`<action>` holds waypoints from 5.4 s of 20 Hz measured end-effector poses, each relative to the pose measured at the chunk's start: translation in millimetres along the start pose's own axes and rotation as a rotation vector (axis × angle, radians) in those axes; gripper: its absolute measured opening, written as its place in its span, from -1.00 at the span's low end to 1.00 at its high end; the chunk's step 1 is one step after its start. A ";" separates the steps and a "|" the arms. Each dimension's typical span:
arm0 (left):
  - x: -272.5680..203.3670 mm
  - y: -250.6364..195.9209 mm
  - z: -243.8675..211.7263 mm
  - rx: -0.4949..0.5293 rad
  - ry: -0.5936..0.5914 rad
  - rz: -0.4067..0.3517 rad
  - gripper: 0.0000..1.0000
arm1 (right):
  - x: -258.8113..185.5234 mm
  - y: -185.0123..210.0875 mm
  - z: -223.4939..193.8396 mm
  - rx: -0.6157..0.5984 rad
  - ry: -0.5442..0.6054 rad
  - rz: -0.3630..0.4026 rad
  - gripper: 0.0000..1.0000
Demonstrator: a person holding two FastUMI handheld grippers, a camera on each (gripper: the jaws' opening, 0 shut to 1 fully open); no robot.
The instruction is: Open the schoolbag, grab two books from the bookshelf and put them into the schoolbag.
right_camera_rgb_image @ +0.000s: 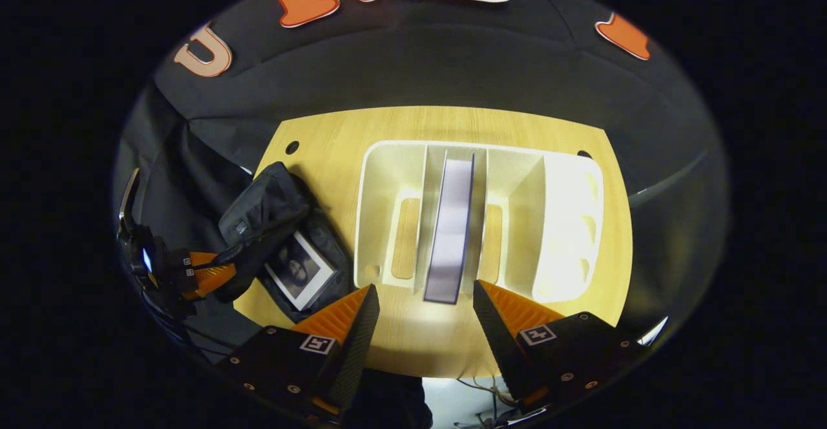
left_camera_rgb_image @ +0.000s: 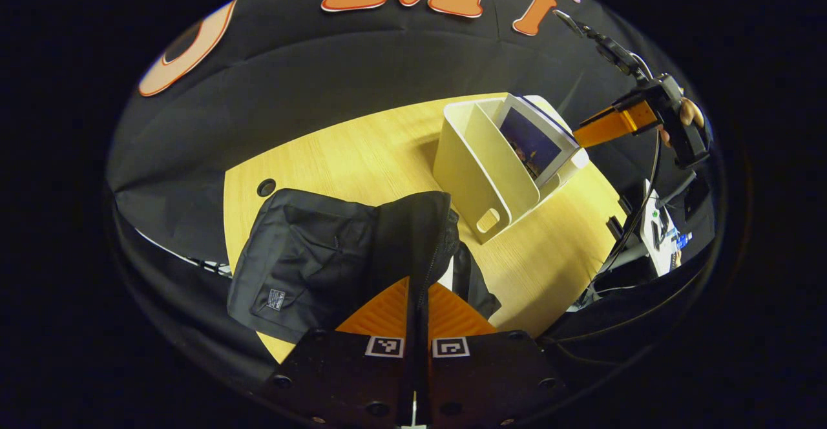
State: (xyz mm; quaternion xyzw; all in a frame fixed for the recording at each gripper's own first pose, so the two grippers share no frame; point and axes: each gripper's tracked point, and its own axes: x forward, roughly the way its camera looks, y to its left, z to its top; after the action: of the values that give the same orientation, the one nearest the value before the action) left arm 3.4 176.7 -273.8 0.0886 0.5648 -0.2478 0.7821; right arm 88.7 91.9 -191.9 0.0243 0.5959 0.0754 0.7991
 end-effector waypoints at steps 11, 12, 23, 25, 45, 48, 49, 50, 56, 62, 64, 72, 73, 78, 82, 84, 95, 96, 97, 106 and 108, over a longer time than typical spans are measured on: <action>-5.1 -1.3 -12.8 -0.127 0.012 0.070 -0.96 | 66.1 -24.5 32.8 0.046 0.114 -0.008 0.33; -4.4 -2.1 -12.8 -0.137 0.015 0.073 -0.96 | 72.1 -23.8 31.0 0.048 0.130 -0.001 0.29; -3.3 -6.9 -13.4 -0.161 0.027 0.087 -0.96 | 81.9 -49.9 33.4 0.125 0.140 -0.087 -0.30; -5.0 -6.5 -13.6 -0.158 0.025 0.084 -0.96 | 69.8 -52.0 35.1 0.144 0.117 -0.083 -0.33; -17.7 6.7 -9.0 -0.021 -0.028 0.036 -0.96 | -111.5 -16.0 13.1 0.295 -0.192 0.032 -0.34; -17.3 4.8 -6.3 -0.022 -0.054 0.028 -0.96 | -128.9 1.4 1.2 0.305 -0.228 0.074 -0.34; -16.2 5.4 -8.8 -0.016 -0.056 0.023 -0.96 | -132.3 5.6 -3.1 0.314 -0.233 0.089 -0.34; -16.3 6.3 -8.2 -0.009 -0.057 0.019 -0.96 | -135.0 10.7 -6.3 0.325 -0.238 0.100 -0.34; -10.0 3.4 -3.5 -0.041 -0.077 -0.027 -0.96 | -123.9 45.2 -36.3 0.346 -0.271 0.169 -0.34; -11.7 9.9 1.1 -0.018 -0.074 -0.027 -0.96 | -94.0 85.3 -65.6 0.377 -0.227 0.258 -0.34; -13.0 10.0 3.5 -0.018 -0.078 -0.028 -0.96 | -87.6 98.1 -76.7 0.367 -0.225 0.273 -0.34; -19.7 17.4 17.9 -0.001 -0.097 -0.032 -0.96 | -23.5 153.5 -103.9 0.423 -0.172 0.408 -0.34; -20.4 18.3 18.1 0.009 -0.096 -0.034 -0.96 | -11.5 156.7 -106.1 0.441 -0.159 0.417 -0.34; -27.8 15.4 23.4 0.035 -0.106 -0.043 -0.96 | 28.3 188.2 -104.8 0.544 -0.148 0.507 -0.36; -31.9 11.7 25.2 0.055 -0.113 -0.050 -0.96 | 53.7 215.8 -97.5 0.611 -0.148 0.564 -0.36; -32.7 7.6 25.9 0.063 -0.116 -0.061 -0.96 | 68.7 225.7 -89.2 0.629 -0.163 0.564 -0.36; -44.9 -8.5 31.1 0.165 -0.108 -0.060 -0.96 | 99.7 264.9 -76.4 0.689 -0.224 0.579 -0.37; -45.4 -10.2 32.6 0.178 -0.110 -0.058 -0.96 | 105.7 269.7 -75.5 0.683 -0.216 0.587 -0.36; -46.7 -11.4 33.8 0.188 -0.114 -0.059 -0.96 | 109.4 272.0 -74.2 0.688 -0.218 0.596 -0.37; -45.7 -13.0 31.3 0.147 -0.124 -0.076 -0.96 | 128.5 289.0 -69.8 0.690 -0.217 0.618 -0.14; -45.2 -8.0 28.4 0.125 -0.125 -0.074 -0.96 | 135.7 280.0 -79.9 0.669 -0.173 0.543 -0.24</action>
State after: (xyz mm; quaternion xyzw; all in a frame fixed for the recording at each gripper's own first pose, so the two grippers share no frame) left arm 12.6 171.0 -220.9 0.1005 0.5011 -0.3162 0.7993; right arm 24.5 384.6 -307.7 0.4438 0.4902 0.0834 0.7455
